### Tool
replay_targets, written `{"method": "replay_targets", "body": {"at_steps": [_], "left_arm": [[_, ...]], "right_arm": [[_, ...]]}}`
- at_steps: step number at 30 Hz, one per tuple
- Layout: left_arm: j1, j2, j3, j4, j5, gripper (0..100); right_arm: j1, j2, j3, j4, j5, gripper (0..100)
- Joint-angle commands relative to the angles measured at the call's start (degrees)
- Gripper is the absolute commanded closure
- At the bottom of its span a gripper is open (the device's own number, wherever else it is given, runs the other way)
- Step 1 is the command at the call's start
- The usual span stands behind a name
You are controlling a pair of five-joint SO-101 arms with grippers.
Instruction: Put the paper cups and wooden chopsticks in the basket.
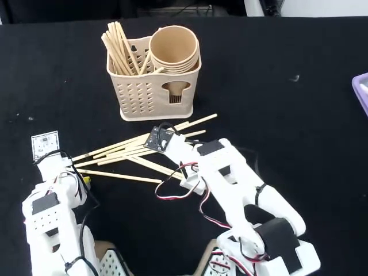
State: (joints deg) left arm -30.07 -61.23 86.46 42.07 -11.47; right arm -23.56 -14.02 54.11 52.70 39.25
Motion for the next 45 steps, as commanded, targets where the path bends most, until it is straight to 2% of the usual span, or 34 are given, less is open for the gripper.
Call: {"method": "replay_targets", "body": {"at_steps": [1, 11, 24, 27, 30, 34, 41, 45], "left_arm": [[-0.2, -0.8, -0.2, -1.1, -0.2, 75], [-0.2, -0.8, -0.2, -1.0, -0.2, 75], [-0.1, -0.8, -0.2, -1.1, -0.2, 75], [-0.1, -0.8, -0.2, -1.1, -0.2, 75], [-0.1, -0.8, -0.2, -1.1, -0.2, 75], [-0.1, -0.8, -0.2, -1.1, -0.2, 75], [0.0, -0.8, -0.2, -1.1, -0.2, 75], [0.0, -0.8, -0.2, -1.1, -0.2, 75]], "right_arm": [[-0.5, 0.0, 0.0, -1.1, 2.5, 87.8], [3.2, 0.6, -1.2, -2.8, 4.5, 87.7], [2.7, 5.8, -2.2, -3.3, 6.5, 88.6], [2.7, 5.8, -2.5, -3.6, 6.6, 99.3], [2.9, 5.1, -2.5, -3.6, 6.6, 99.0], [4.5, -3.9, -3.0, 0.8, 6.5, 98.8], [4.6, -31.6, -6.7, 15.9, 6.4, 98.8], [4.2, -42.0, -7.1, 17.6, 2.2, 98.8]]}}
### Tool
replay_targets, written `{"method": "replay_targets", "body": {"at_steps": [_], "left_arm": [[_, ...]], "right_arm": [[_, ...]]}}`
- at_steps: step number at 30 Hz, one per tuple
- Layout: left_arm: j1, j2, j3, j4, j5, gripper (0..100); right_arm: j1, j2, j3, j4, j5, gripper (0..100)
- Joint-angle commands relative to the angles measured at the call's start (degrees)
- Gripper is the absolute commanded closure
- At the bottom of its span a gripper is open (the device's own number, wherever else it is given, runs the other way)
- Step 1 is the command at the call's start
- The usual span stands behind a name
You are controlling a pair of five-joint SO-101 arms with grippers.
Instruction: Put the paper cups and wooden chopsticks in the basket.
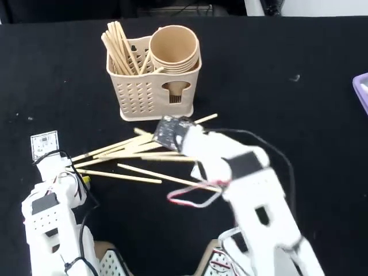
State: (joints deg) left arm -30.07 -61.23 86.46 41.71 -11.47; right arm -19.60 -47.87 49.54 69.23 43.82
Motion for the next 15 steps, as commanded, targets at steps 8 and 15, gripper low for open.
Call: {"method": "replay_targets", "body": {"at_steps": [8, 15], "left_arm": [[-0.2, -0.8, -0.2, -0.6, -0.2, 75], [-0.1, -0.8, -0.2, -0.6, -0.2, 75]], "right_arm": [[1.1, -3.7, 11.8, -9.5, -0.4, 98.8], [11.6, 12.7, 15.4, -20.0, 7.7, 98.8]]}}
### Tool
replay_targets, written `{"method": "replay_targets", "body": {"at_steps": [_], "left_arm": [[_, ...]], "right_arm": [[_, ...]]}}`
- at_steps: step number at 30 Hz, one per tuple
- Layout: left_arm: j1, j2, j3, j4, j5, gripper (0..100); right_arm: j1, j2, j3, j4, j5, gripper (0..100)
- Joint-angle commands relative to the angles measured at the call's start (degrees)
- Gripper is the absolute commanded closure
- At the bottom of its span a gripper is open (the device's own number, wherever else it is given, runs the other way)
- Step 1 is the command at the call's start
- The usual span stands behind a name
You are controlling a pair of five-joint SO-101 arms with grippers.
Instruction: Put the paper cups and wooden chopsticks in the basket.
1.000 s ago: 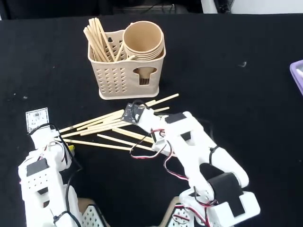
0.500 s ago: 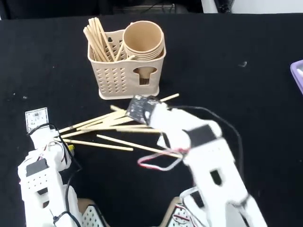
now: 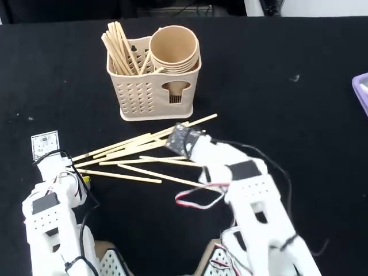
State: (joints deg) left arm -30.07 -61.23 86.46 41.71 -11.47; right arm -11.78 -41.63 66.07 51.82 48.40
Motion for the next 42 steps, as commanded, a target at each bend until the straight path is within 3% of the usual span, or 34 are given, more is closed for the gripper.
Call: {"method": "replay_targets", "body": {"at_steps": [1, 6, 12, 29, 42], "left_arm": [[-0.1, -0.8, -0.2, -0.6, -0.2, 75], [-0.1, -0.8, -0.2, -0.6, -0.2, 75], [-0.1, -0.8, -0.2, -0.7, -0.2, 75], [-0.1, -0.8, -0.2, -0.8, -0.2, 75], [-0.2, -0.8, -0.2, -0.8, -0.2, 75]], "right_arm": [[4.7, 9.3, -2.1, -2.6, 3.8, 98.8], [9.1, 22.0, -8.8, -2.2, 4.2, 97.9], [8.0, 28.8, -11.0, -2.2, 4.2, 81.2], [-2.5, 18.4, -11.4, 0.7, -2.7, 83.7], [-3.2, 18.5, -10.9, -0.8, -4.8, 83.5]]}}
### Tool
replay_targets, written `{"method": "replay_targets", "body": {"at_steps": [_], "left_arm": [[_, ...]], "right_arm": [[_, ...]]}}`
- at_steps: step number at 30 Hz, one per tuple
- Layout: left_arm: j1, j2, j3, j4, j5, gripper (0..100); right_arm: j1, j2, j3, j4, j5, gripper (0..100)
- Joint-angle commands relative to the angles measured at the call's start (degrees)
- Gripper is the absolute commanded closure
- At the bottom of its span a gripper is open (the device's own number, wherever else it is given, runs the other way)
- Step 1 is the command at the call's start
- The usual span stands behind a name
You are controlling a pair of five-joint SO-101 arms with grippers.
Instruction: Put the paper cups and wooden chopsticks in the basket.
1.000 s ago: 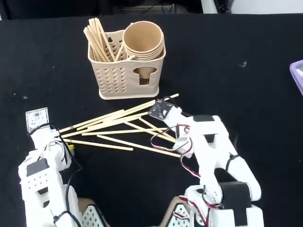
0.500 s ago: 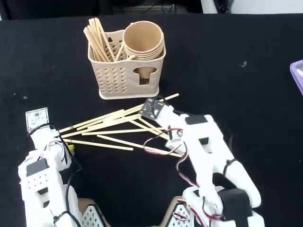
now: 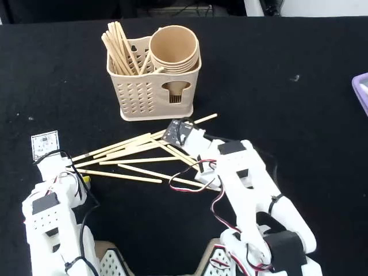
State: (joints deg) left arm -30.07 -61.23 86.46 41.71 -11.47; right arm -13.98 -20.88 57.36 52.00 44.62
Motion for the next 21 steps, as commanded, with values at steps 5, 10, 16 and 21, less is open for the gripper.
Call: {"method": "replay_targets", "body": {"at_steps": [5, 10, 16, 21], "left_arm": [[-0.3, -0.8, -0.2, -0.8, -0.2, 75], [-0.3, -0.8, -0.2, -0.8, -0.2, 75], [-0.1, -0.8, -0.2, -0.8, -0.2, 75], [-0.2, -0.8, -0.2, -0.8, -0.2, 75]], "right_arm": [[-1.1, 1.5, -1.7, -4.3, -1.2, 83.5], [-1.3, 8.5, -4.2, -5.2, -1.2, 83.6], [-1.2, 9.9, -5.2, -5.0, -1.2, 88.3], [-0.9, 8.7, -7.2, -3.0, -1.3, 99.0]]}}
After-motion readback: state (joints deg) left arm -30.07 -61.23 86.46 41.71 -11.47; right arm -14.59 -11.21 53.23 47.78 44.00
